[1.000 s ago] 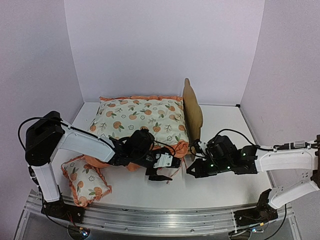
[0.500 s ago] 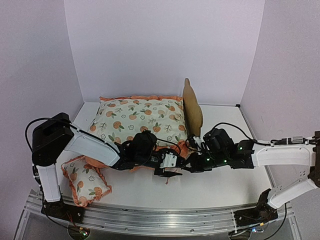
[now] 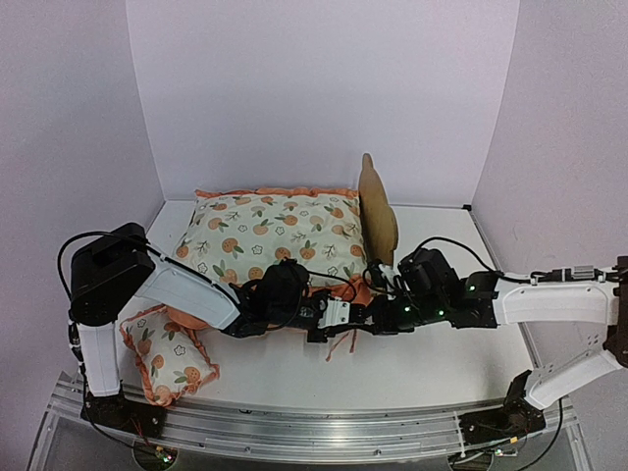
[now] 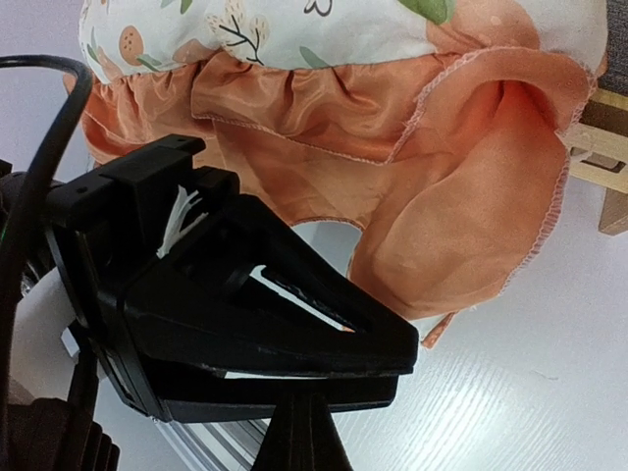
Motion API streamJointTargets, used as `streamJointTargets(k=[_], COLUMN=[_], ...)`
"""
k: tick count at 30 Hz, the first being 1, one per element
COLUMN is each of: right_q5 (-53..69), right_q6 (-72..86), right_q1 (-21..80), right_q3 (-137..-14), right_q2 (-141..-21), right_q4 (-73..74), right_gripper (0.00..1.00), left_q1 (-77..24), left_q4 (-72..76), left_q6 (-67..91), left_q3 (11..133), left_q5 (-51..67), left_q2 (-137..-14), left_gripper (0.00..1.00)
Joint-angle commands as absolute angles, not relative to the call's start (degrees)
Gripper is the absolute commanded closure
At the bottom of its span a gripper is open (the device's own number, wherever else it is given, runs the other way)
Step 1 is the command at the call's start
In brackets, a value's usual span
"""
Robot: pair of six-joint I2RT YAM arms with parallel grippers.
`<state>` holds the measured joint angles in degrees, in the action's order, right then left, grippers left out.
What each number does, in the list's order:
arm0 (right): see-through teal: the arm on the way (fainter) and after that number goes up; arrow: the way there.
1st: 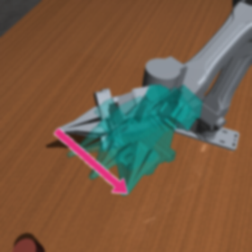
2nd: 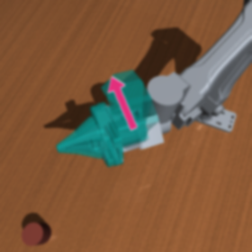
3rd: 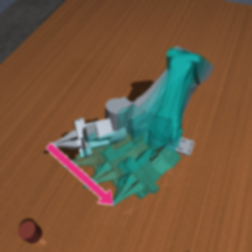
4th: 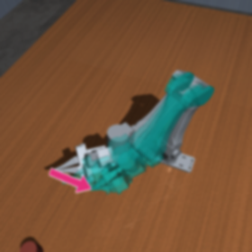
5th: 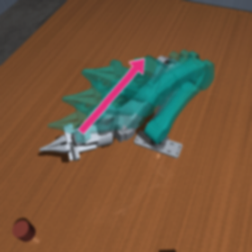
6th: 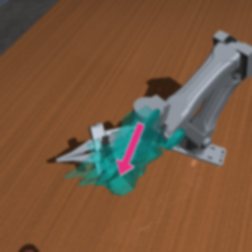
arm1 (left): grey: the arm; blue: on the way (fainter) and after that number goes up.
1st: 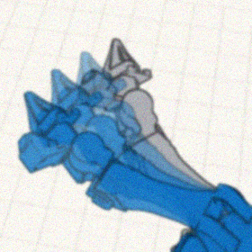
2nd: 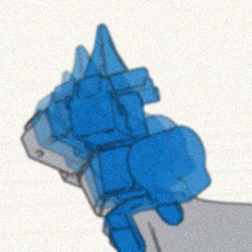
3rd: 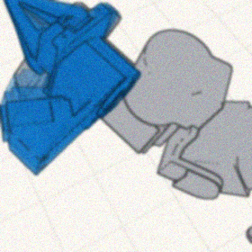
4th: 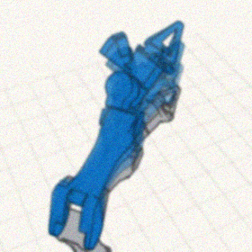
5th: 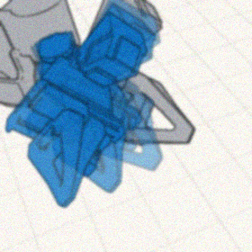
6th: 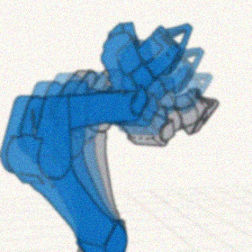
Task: Set up the pet bed
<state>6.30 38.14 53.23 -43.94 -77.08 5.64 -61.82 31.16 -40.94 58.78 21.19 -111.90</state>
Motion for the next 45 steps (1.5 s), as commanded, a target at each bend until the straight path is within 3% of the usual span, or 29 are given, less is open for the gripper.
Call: streamJointTargets(k=[1,7,18,25,35,40,42,45], right_q5=[2.23,-5.84,-11.50,-16.77,-15.89,-15.59,-16.95,-18.25], right_q6=[40.79,41.28,40.99,40.56,42.18,41.26,39.85,38.34], right_q1=[52.41,52.33,54.00,55.12,55.13,55.22,55.38,55.45], right_q3=[-43.41,-44.27,-49.35,-51.32,-50.30,-50.25,-49.73,-47.74], right_q2=[-75.73,-76.79,-90.51,-96.84,-102.67,-100.88,-98.54,-94.22], right_q4=[6.41,16.11,12.43,8.05,6.33,5.71,5.71,5.25], right_gripper=[1.00,0.94,0.64,0.61,0.62,0.62,0.61,0.61], left_q1=[-61.25,-61.01,-61.11,-61.17,-61.16,-61.09,-61.08,-60.81], left_q4=[30.30,18.04,15.60,15.56,16.00,14.63,13.95,12.27], left_q6=[-38.53,-35.70,-28.13,-22.12,-20.87,-20.96,-21.43,-21.97], left_q3=[60.46,59.27,60.94,62.40,62.65,62.60,62.45,62.60], left_q5=[16.26,16.05,12.84,12.52,11.10,9.77,8.81,6.29], left_q2=[-110.82,-108.62,-113.49,-116.14,-118.33,-118.39,-118.39,-117.75], left_gripper=[0.81,0.75,0.57,0.56,0.64,0.84,0.98,1.00])
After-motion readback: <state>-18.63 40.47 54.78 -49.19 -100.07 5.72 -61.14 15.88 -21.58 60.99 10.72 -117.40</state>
